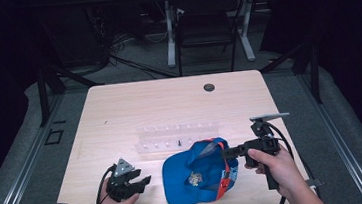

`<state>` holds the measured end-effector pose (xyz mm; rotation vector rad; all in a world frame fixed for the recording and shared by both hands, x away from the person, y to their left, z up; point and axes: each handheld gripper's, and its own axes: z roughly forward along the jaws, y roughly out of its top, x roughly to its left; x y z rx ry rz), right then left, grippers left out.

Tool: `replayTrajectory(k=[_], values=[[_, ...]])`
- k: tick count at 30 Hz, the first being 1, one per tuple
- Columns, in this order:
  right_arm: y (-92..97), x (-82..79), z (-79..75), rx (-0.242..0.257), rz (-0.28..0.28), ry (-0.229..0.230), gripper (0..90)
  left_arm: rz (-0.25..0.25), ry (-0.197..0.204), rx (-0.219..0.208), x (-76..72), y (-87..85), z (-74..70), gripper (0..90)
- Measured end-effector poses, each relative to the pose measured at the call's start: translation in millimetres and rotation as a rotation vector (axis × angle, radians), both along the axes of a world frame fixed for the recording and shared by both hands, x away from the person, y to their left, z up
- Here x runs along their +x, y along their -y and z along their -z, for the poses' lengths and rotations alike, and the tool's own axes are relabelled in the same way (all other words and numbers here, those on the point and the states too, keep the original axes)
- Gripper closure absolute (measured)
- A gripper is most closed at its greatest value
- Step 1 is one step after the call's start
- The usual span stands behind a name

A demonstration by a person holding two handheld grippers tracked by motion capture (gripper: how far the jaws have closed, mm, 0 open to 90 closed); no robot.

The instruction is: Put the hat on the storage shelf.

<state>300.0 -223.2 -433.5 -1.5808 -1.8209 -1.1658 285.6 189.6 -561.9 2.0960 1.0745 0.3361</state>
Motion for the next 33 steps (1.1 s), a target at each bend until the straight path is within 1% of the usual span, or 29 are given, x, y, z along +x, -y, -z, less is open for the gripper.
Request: replayTrajectory(k=[1, 2, 3, 4, 5, 7, 8, 11, 12, 14, 16, 18, 24, 25, 26, 29, 30, 33], values=[[-0.5, 0.8, -3.1, 0.006, -0.005, 0.004, 80.1, -0.002, -0.001, -0.003, 0.1, -0.3, 0.0, 50.2], [-0.8, 1.2, -4.9, 0.011, -0.007, 0.01, 80.1, -0.017, 0.01, 0.0, -0.2, 0.1, 0.4, 50.2], [-1.3, 1.8, -8.3, 0.021, -0.008, 0.02, 80.1, -0.004, 0.0, -0.006, 0.2, -0.8, 0.0, 50.2], [-1.6, 2.4, -11.1, 0.025, -0.012, 0.024, 80.1, -0.015, 0.009, 0.0, -0.3, 0.1, 0.3, 50.2], [-2.1, 3.0, -13.1, 0.032, -0.012, 0.031, 80.1, 0.003, -0.002, -0.002, 0.2, -0.5, -0.2, 50.2], [-2.9, 4.7, -17.0, 0.049, -0.015, 0.033, 80.1, 0.006, -0.001, -0.004, -0.3, 0.7, 0.1, 50.2], [-3.6, 5.7, -18.4, 0.062, -0.015, 0.034, 80.1, 0.003, 0.001, 0.002, -0.7, 1.3, -0.1, 50.2], [-8.1, 8.7, -25.7, 0.076, -0.031, 0.04, 80.1, 0.015, -0.001, 0.004, -0.7, 2.2, 0.1, 50.2], [-8.1, 8.7, -25.7, 0.076, -0.031, 0.04, 80.1, 0.015, -0.001, 0.004, -0.7, 2.2, 0.1, 50.2], [-13.0, 9.8, -31.5, 0.095, -0.042, 0.043, 80.1, 0.011, -0.001, 0.002, -0.9, 2.0, 0.0, 50.2], [-14.3, 10.2, -33.3, 0.105, -0.049, 0.043, 80.1, 0.009, -0.001, 0.001, -1.1, 1.8, -0.1, 50.2], [-18.0, 11.7, -38.8, 0.116, -0.061, 0.043, 80.1, 0.009, 0.0, -0.001, -1.0, 1.7, 0.0, 50.2], [-25.4, 16.2, -46.3, 0.134, -0.068, 0.049, 80.2, 0.006, 0.003, -0.003, -0.6, 1.9, 0.5, 50.2], [-27.3, 17.7, -48.6, 0.136, -0.074, 0.046, 80.2, 0.005, 0.002, -0.004, -0.7, 1.9, 0.5, 50.2], [-28.8, 18.4, -49.7, 0.138, -0.071, 0.052, 80.2, -0.007, 0.01, 0.002, -1.1, 2.3, 0.5, 50.2], [-29.9, 19.0, -52.7, 0.135, -0.068, 0.058, 80.2, -0.008, 0.009, 0.0, -1.2, 2.1, 0.5, 50.2], [-30.4, 19.4, -54.0, 0.137, -0.067, 0.057, 80.2, 0.008, -0.003, -0.005, -0.6, 1.0, 0.0, 50.2], [-32.0, 20.8, -56.8, 0.134, -0.061, 0.057, 80.3, 0.01, -0.003, -0.005, -0.4, 0.8, -0.2, 50.1]])
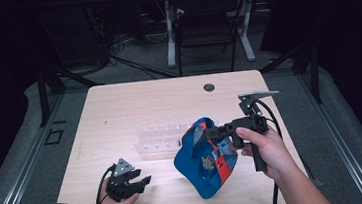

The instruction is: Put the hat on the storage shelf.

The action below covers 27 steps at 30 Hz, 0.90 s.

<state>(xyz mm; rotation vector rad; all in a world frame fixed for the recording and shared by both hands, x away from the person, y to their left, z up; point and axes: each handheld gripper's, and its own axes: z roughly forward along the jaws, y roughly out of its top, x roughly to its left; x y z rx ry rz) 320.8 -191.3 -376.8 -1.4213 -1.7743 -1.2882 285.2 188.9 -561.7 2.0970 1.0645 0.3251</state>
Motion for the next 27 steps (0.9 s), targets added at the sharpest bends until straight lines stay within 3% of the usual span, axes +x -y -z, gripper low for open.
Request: replayTrajectory(k=[14, 16, 22, 27], values=[[1.6, 11.7, -12.8, 0.028, 0.034, -0.017, 80.5, 0.0, -0.001, -0.001, -0.1, 0.0, -0.2, 50.2], [0.2, 13.9, -16.7, 0.03, 0.039, -0.016, 80.5, -0.018, 0.013, 0.0, -1.0, 1.4, -0.3, 50.2], [-4.4, 18.1, -24.5, 0.031, 0.04, -0.009, 80.5, 0.005, 0.012, -0.014, -2.8, 2.4, -3.0, 50.2], [-9.5, 23.0, -32.3, 0.036, 0.043, 0.004, 80.5, 0.012, 0.041, -0.016, -4.9, 5.1, -6.2, 50.3]])
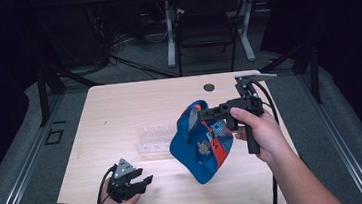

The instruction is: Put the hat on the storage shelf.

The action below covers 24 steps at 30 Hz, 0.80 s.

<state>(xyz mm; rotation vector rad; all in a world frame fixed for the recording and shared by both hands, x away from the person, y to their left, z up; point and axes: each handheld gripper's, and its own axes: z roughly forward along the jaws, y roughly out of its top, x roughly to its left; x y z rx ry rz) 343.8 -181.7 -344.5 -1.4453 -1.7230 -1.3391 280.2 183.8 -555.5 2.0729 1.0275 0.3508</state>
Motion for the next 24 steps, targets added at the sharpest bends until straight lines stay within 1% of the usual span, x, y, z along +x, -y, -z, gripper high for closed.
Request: replayTrajectory(k=[6, 9, 12, 15, 16, 18, 19, 20, 21, 22, 23, 24], values=[[-4.7, 6.2, -4.2, 0.017, 0.002, 0.001, 80.5, -0.013, 0.013, -0.007, -0.2, 0.1, -2.7, 51.2], [-8.6, 10.0, -6.6, 0.018, 0.007, 0.002, 80.6, -0.009, 0.011, -0.013, -0.1, 0.6, -2.5, 51.5], [-11.2, 12.5, -8.3, 0.017, 0.009, 0.005, 80.7, -0.002, 0.018, -0.011, 0.1, 0.9, -3.4, 51.9], [-15.2, 15.7, -10.8, 0.011, 0.016, 0.012, 80.8, -0.004, 0.02, -0.018, -0.7, 1.7, -4.7, 51.9], [-16.5, 18.2, -12.0, 0.014, 0.014, 0.011, 80.8, -0.001, 0.03, -0.027, -1.4, 2.7, -6.9, 51.9], [-17.4, 19.2, -12.6, 0.015, 0.018, 0.011, 80.8, 0.0, 0.037, -0.027, -1.9, 3.7, -9.0, 51.9], [-18.1, 20.3, -13.3, 0.014, 0.016, 0.011, 80.8, 0.003, 0.044, -0.038, -2.1, 5.4, -11.0, 51.9], [-19.6, 22.2, -14.5, 0.015, 0.023, 0.013, 80.8, 0.015, 0.055, -0.049, -3.1, 10.6, -17.7, 51.3], [-19.6, 22.2, -14.5, 0.015, 0.023, 0.013, 80.8, 0.015, 0.055, -0.049, -3.1, 10.6, -17.7, 50.8], [-20.4, 23.0, -15.1, 0.016, 0.025, 0.014, 80.8, 0.024, 0.064, -0.058, -3.8, 14.6, -21.2, 50.8], [-21.2, 23.7, -15.8, 0.015, 0.028, 0.014, 80.8, 0.042, 0.072, -0.063, -4.5, 19.1, -24.6, 50.2], [-22.4, 25.1, -16.8, 0.012, 0.029, 0.015, 80.8, 0.078, 0.096, -0.051, -6.7, 30.1, -31.2, 49.4]])
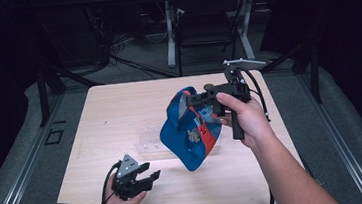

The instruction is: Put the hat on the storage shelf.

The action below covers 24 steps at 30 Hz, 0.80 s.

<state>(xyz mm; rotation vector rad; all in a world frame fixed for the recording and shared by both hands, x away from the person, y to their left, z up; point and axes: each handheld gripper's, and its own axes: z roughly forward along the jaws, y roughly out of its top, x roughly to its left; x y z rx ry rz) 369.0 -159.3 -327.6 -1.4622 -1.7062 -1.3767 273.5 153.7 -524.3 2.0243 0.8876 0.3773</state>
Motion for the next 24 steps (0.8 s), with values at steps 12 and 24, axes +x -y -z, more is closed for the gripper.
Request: replayTrajectory(k=[12, 24], values=[[-5.0, 7.2, 1.5, -0.002, 0.019, -0.003, 80.8, 0.078, 0.087, -0.022, -10.4, 56.4, -17.8, 40.8], [-9.8, 8.6, 4.2, 0.002, 0.025, -0.005, 80.8, 0.055, 0.195, 0.047, -15.4, 98.9, -23.1, 39.1]])
